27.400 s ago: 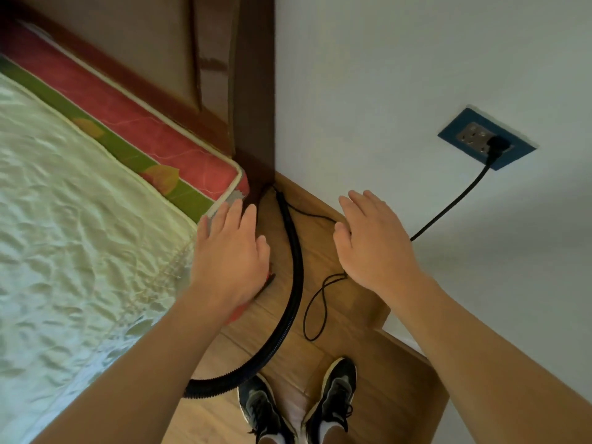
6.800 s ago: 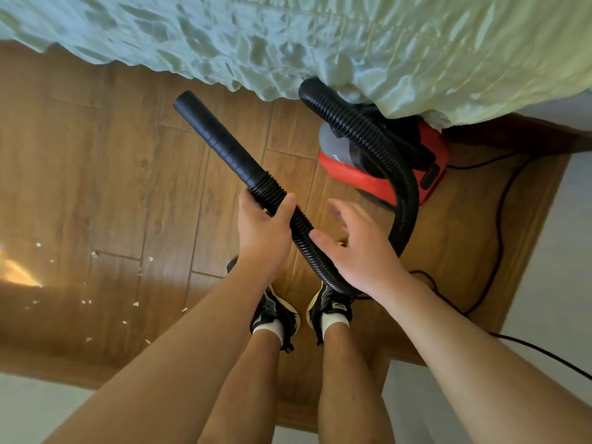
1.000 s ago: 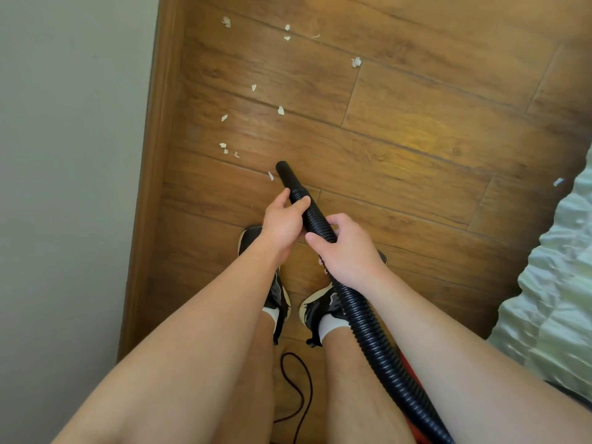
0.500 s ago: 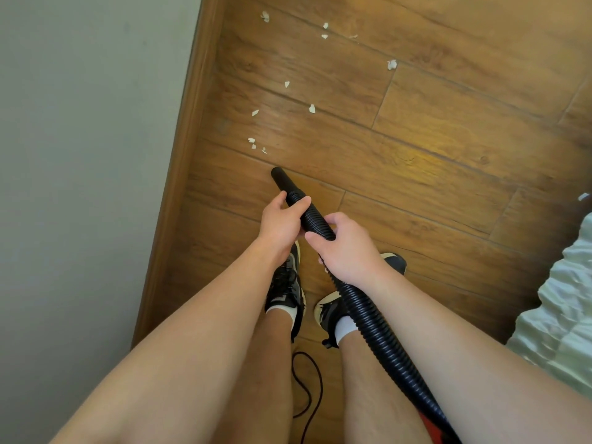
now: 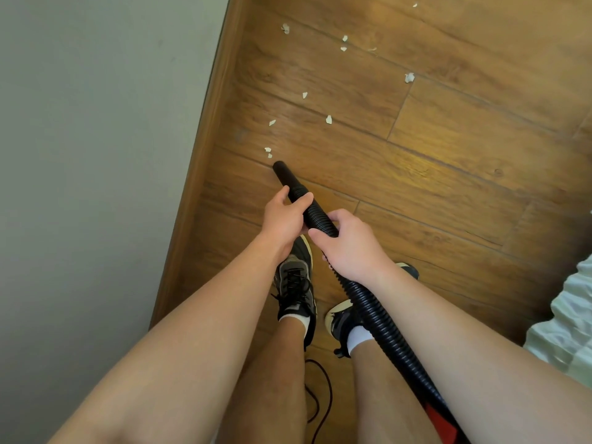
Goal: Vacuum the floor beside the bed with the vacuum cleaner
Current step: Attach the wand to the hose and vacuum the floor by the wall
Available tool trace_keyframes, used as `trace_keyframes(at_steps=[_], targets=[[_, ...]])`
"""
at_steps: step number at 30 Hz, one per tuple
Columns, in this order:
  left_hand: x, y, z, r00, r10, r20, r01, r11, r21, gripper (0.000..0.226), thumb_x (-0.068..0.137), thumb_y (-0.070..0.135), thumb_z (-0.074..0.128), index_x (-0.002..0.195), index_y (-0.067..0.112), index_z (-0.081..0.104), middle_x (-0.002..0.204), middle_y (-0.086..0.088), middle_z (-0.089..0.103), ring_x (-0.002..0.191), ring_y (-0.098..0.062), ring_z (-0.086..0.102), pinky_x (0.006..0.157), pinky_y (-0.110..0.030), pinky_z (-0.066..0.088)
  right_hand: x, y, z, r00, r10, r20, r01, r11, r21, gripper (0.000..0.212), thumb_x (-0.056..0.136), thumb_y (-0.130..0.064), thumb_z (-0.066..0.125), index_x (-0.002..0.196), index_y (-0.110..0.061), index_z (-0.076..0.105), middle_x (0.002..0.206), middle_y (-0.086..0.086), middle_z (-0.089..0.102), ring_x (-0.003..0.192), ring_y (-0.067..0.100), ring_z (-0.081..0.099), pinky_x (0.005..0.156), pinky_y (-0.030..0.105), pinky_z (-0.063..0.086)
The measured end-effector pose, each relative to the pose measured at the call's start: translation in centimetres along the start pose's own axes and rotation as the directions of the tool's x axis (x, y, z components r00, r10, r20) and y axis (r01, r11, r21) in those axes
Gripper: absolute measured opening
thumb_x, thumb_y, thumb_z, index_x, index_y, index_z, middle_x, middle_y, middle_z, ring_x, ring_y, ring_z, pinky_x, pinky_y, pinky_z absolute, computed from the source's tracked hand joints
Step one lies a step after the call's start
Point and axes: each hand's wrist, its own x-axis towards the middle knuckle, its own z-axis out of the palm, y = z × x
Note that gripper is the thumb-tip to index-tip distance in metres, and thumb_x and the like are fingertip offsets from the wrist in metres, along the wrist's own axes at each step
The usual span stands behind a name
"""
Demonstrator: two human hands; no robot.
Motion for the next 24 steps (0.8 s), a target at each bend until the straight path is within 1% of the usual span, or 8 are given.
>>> trace_keyframes(at_steps=[3, 7, 11, 15, 19, 21, 24], targets=[[0.2, 0.4, -0.4, 1.0, 0.0, -0.003, 0.0, 1.0, 0.003, 0.071, 0.1, 0.02, 0.064, 0.16, 0.023, 0.028, 0.146, -0.01, 0.054, 0.106, -0.021, 0.068, 0.069, -0.027, 0.059, 0.2, -0.5, 0.2, 1.0, -0.005, 0.0, 0.005, 1.0, -0.005, 0.039, 0.097, -0.04, 0.062, 0.128, -0.019, 0.053, 0.087, 0.002, 0.069, 0.071, 0.02, 0.069, 0.063, 0.036, 0.058], [0.5, 0.9, -1.0, 1.0, -0.005, -0.008, 0.005, 1.0, -0.008, 0.072, 0.099, 0.019, 0.065, 0.16, 0.022, 0.027, 0.147, -0.011, 0.053, 0.11, -0.024, 0.068, 0.073, -0.031, 0.06, 0.6, -1.2, 0.5, 1.0, -0.005, 0.003, 0.005, 1.0, -0.008, 0.04, 0.097, -0.04, 0.061, 0.129, -0.019, 0.053, 0.088, 0.003, 0.07, 0.071, 0.02, 0.068, 0.064, 0.037, 0.059], [0.7, 1.2, -1.6, 1.0, -0.013, -0.006, 0.013, 1.0, -0.015, 0.072, 0.099, 0.019, 0.066, 0.16, 0.023, 0.027, 0.148, -0.012, 0.052, 0.111, -0.026, 0.067, 0.08, -0.036, 0.061, 0.9, -1.8, 1.0, 1.0, -0.009, -0.002, 0.009, 1.0, -0.013, 0.041, 0.097, -0.04, 0.061, 0.13, -0.019, 0.053, 0.088, 0.001, 0.069, 0.071, 0.019, 0.068, 0.062, 0.035, 0.058], [1.1, 1.5, -2.0, 1.0, -0.003, -0.001, 0.003, 1.0, -0.011, 0.072, 0.098, 0.018, 0.066, 0.16, 0.023, 0.028, 0.147, -0.012, 0.053, 0.11, -0.026, 0.068, 0.083, -0.037, 0.061, 1.1, -2.2, 1.1, 1.0, -0.009, -0.009, 0.009, 1.0, -0.011, 0.041, 0.097, -0.04, 0.061, 0.131, -0.019, 0.053, 0.089, 0.001, 0.069, 0.071, 0.018, 0.068, 0.06, 0.033, 0.055], [1.4, 1.8, -2.2, 1.0, 0.012, 0.006, -0.012, 1.0, -0.004, 0.072, 0.098, 0.02, 0.066, 0.159, 0.024, 0.029, 0.147, -0.012, 0.053, 0.111, -0.025, 0.068, 0.086, -0.038, 0.062, 1.3, -2.6, 0.9, 1.0, -0.027, -0.011, 0.027, 0.999, -0.028, 0.037, 0.097, -0.041, 0.061, 0.127, -0.019, 0.055, 0.087, 0.001, 0.07, 0.074, 0.019, 0.069, 0.066, 0.038, 0.06], [1.4, 2.2, -1.9, 1.0, 0.022, 0.007, -0.022, 1.0, 0.001, 0.072, 0.098, 0.02, 0.066, 0.159, 0.024, 0.029, 0.148, -0.011, 0.052, 0.112, -0.024, 0.067, 0.085, -0.037, 0.062, 1.5, -2.6, 0.5, 0.999, -0.036, -0.014, 0.035, 0.999, -0.033, 0.035, 0.097, -0.041, 0.06, 0.126, -0.02, 0.055, 0.085, 0.0, 0.07, 0.073, 0.019, 0.069, 0.067, 0.039, 0.06], [1.5, 3.2, -1.3, 0.999, 0.05, 0.011, -0.051, 0.998, 0.029, 0.072, 0.098, 0.02, 0.066, 0.16, 0.024, 0.029, 0.149, -0.011, 0.052, 0.11, -0.024, 0.068, 0.075, -0.031, 0.062, 2.0, -2.7, 0.0, 0.999, -0.04, -0.023, 0.039, 0.999, -0.026, 0.036, 0.098, -0.041, 0.058, 0.129, -0.021, 0.055, 0.085, -0.001, 0.07, 0.073, 0.018, 0.069, 0.064, 0.035, 0.057]])
